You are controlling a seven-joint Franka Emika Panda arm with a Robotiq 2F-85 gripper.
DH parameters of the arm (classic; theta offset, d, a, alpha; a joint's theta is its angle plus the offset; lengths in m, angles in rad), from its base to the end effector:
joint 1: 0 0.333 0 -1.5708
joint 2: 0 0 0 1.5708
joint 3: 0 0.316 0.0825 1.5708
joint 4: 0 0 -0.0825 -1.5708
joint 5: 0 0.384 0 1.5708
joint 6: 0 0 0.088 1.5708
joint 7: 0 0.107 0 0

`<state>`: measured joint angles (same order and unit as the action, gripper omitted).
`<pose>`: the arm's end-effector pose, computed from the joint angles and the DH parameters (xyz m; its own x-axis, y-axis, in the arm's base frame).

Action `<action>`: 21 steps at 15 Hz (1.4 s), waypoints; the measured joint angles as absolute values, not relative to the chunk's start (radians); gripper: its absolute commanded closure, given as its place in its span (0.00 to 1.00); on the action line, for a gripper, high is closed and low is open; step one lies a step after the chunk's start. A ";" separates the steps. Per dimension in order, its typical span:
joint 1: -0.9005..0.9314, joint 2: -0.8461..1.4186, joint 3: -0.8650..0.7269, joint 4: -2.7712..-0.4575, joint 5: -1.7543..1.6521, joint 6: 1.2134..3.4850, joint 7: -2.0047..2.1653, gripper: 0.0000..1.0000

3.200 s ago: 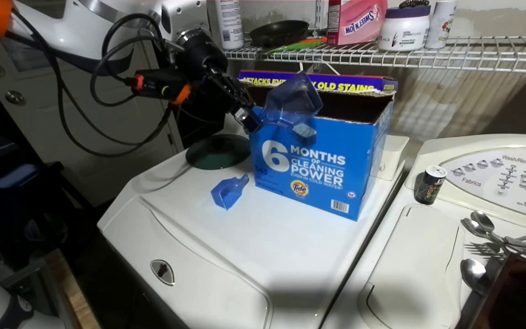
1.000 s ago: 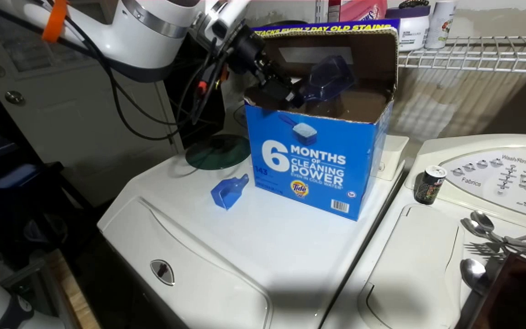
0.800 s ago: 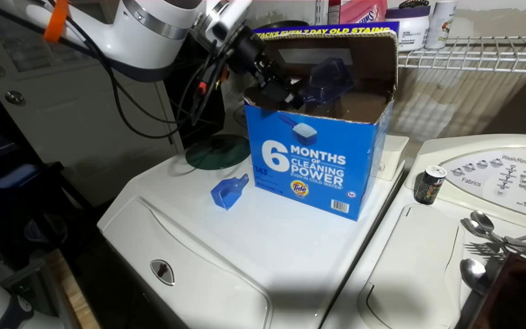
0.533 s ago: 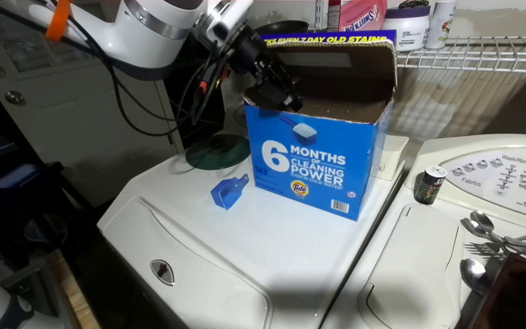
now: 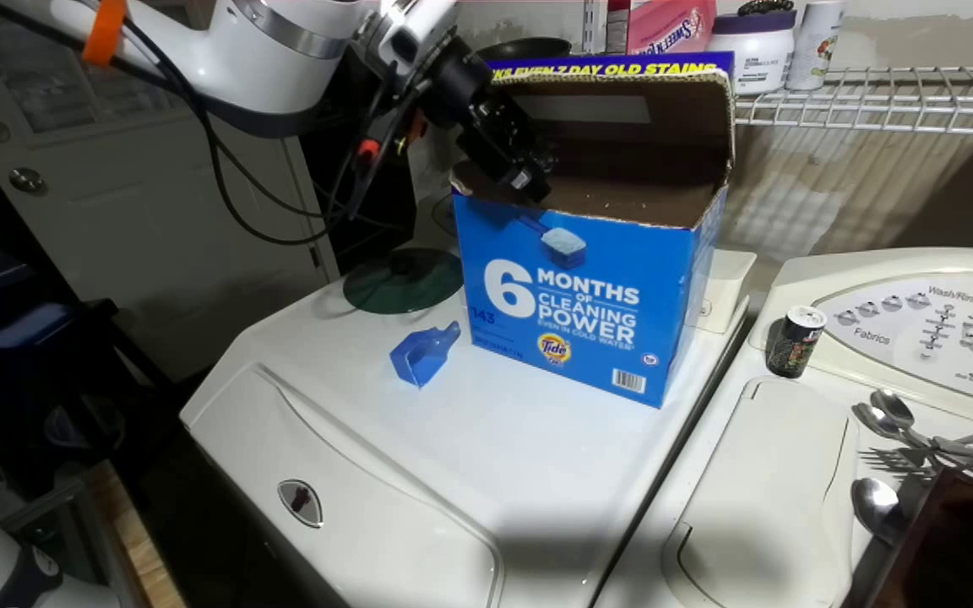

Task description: Pick up the blue scoop from the shelf and place it in the washing powder box on top of the washing machine

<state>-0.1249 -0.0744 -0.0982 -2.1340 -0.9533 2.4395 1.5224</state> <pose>0.5440 -0.1260 0.4805 0.2876 -0.6327 0.7191 -0.8831 -0.4657 -0.0566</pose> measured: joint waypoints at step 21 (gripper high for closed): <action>0.024 -0.230 0.090 -2.079 -0.906 1.769 1.546 0.00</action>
